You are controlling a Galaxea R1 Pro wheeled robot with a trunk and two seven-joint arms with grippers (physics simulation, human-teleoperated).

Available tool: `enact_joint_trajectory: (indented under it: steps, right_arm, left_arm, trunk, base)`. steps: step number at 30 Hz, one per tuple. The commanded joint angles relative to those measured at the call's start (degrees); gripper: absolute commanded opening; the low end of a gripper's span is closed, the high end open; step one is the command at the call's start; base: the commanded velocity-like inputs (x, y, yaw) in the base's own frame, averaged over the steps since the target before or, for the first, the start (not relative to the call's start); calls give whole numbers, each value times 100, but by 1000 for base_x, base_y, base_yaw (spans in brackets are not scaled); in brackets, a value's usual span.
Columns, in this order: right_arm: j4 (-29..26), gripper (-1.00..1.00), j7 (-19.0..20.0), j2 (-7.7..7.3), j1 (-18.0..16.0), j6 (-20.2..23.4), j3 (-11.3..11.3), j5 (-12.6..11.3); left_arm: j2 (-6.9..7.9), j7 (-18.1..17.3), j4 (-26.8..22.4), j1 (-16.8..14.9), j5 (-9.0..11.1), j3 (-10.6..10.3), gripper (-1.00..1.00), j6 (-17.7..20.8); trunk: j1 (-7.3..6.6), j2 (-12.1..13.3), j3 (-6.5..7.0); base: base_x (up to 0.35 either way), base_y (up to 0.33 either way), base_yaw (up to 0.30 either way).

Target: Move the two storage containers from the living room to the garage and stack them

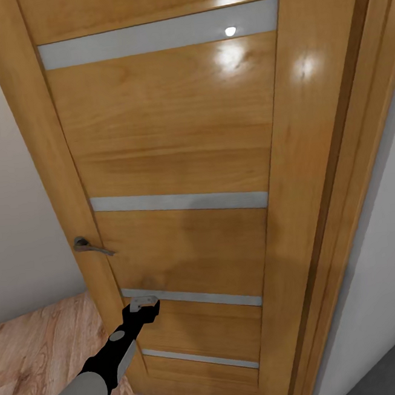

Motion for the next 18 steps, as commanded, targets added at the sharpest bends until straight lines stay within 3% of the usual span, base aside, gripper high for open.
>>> enact_joint_trajectory:
  steps: [1,18]
  right_arm:
    - [107,100,18,-2,-4,-10,-2,-1]
    - [315,100,15,-2,5,-15,-2,-8]
  left_arm:
    - [3,-14,5,-4,3,-6,100,-19]
    - [3,-14,5,-4,3,-2,100,-19]
  trunk:
    - [0,-4,-7]
    - [0,-4,-7]
  base:
    - [0,0,0]
    - [0,0,0]
